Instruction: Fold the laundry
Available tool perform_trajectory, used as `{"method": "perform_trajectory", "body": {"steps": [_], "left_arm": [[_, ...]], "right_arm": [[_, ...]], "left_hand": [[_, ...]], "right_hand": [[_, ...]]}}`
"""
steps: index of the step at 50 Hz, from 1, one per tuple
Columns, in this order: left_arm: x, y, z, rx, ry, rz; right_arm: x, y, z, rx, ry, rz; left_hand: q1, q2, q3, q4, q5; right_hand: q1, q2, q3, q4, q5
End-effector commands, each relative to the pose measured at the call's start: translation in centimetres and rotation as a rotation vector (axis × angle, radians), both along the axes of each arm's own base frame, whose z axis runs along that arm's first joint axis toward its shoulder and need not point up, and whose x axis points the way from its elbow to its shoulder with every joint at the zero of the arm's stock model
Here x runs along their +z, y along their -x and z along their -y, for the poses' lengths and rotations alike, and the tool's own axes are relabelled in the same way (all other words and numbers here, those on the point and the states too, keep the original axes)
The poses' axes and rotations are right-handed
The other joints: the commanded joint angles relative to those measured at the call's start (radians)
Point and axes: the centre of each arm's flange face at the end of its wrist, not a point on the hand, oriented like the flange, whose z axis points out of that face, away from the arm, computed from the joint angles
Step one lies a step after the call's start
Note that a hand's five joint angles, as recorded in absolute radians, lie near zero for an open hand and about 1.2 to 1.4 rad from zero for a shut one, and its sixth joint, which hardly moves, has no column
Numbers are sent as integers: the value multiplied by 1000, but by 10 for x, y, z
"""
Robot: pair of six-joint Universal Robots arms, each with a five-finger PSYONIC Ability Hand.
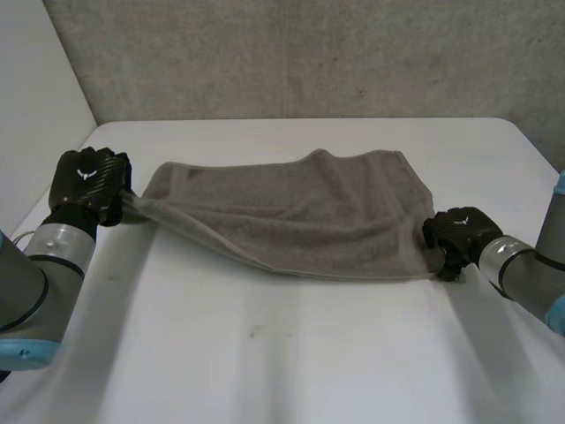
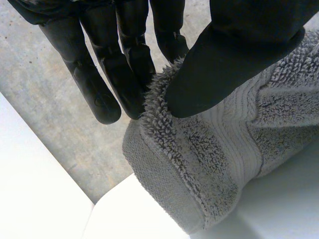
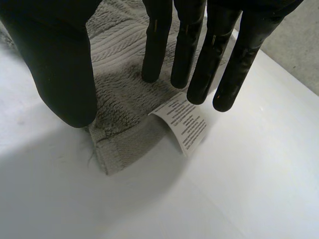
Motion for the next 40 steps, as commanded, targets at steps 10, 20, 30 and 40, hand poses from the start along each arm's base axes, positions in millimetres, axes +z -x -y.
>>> {"method": "perform_trajectory", "body": {"steps": [10, 20, 30, 40], "left_arm": [[0, -1, 1, 4, -1, 0], [0, -1, 1, 3, 0, -2], [-1, -1, -10, 1, -50, 16], [-22, -10, -54, -3, -272, 107]], "right_arm": [[-9, -5, 12, 5, 4, 1], [1, -4, 17, -13, 28, 17], [34, 0, 5, -18, 48, 18], [43, 24, -51, 114, -284, -264]], "left_hand": [[215, 179, 180, 178, 188], [215, 179, 180, 178, 188], [215, 179, 180, 178, 188], [215, 179, 180, 178, 188]], "right_hand": [[401, 321, 299, 302, 325], [818, 737, 715, 719, 742], [818, 737, 715, 719, 742], [818, 737, 715, 719, 742]]}}
